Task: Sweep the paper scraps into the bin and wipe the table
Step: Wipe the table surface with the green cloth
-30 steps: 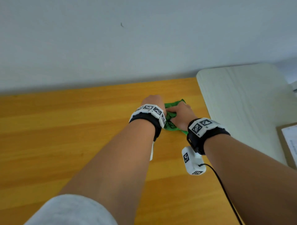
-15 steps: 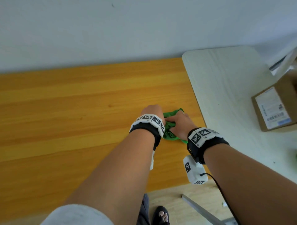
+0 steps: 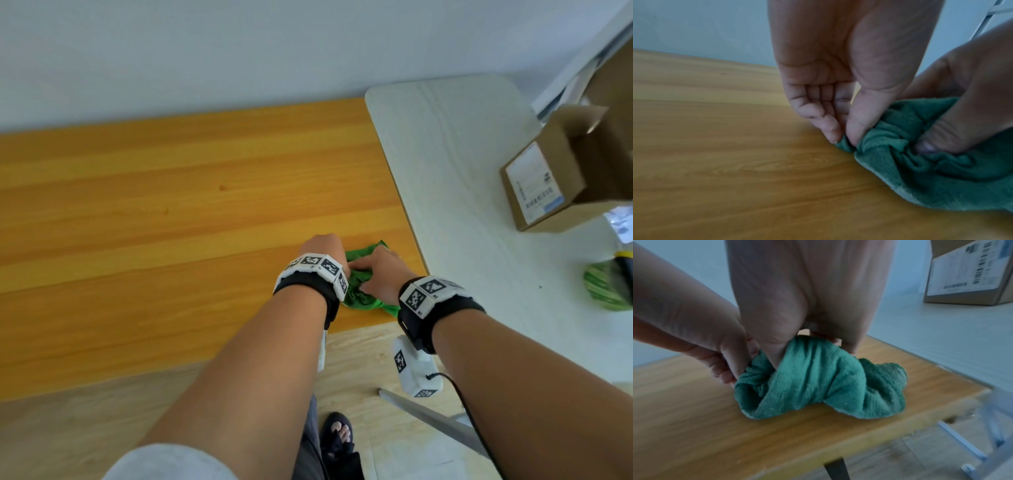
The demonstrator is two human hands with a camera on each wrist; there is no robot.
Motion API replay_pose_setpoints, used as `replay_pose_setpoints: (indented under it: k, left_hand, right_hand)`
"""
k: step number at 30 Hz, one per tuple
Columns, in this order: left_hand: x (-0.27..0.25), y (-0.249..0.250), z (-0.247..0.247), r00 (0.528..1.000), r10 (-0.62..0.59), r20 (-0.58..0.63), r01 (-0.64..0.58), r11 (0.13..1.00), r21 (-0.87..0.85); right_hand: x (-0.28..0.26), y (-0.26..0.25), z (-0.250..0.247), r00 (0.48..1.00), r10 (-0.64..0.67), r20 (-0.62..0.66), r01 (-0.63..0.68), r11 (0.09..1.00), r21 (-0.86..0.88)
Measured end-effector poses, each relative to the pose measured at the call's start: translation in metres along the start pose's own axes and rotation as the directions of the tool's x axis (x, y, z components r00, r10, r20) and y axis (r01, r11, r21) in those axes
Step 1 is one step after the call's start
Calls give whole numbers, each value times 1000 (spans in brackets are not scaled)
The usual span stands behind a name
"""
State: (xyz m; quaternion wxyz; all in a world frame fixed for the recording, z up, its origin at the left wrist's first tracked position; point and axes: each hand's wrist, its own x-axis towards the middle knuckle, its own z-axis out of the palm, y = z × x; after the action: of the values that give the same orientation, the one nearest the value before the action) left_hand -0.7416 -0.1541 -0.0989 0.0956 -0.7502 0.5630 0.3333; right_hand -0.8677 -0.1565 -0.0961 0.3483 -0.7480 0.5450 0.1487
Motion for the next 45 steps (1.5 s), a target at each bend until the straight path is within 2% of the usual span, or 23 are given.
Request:
replay_pose_setpoints:
  k: [8, 16, 22, 31, 45]
  left_hand:
    - [-13, 27, 14, 987, 36, 154, -32, 999, -26]
    - [-4, 45, 16, 993, 53, 110, -42, 994, -96]
    - [21, 46, 2, 999, 48, 1, -47, 989, -138]
    - [86, 37, -58, 999, 35, -16, -37, 991, -126]
    - [202, 14, -161, 992, 32, -119, -46, 992, -120]
  right_hand:
    - [-27, 34, 6, 1000, 9, 19, -10, 997, 75]
    - [-17, 64, 1, 995, 51, -89, -37, 987, 159]
    - [21, 63, -23, 989, 61, -132, -41, 988, 146]
    - [95, 36, -65, 983, 39, -182, -13, 989, 144]
    - [220, -17, -151, 971, 39, -237, 1, 986, 169]
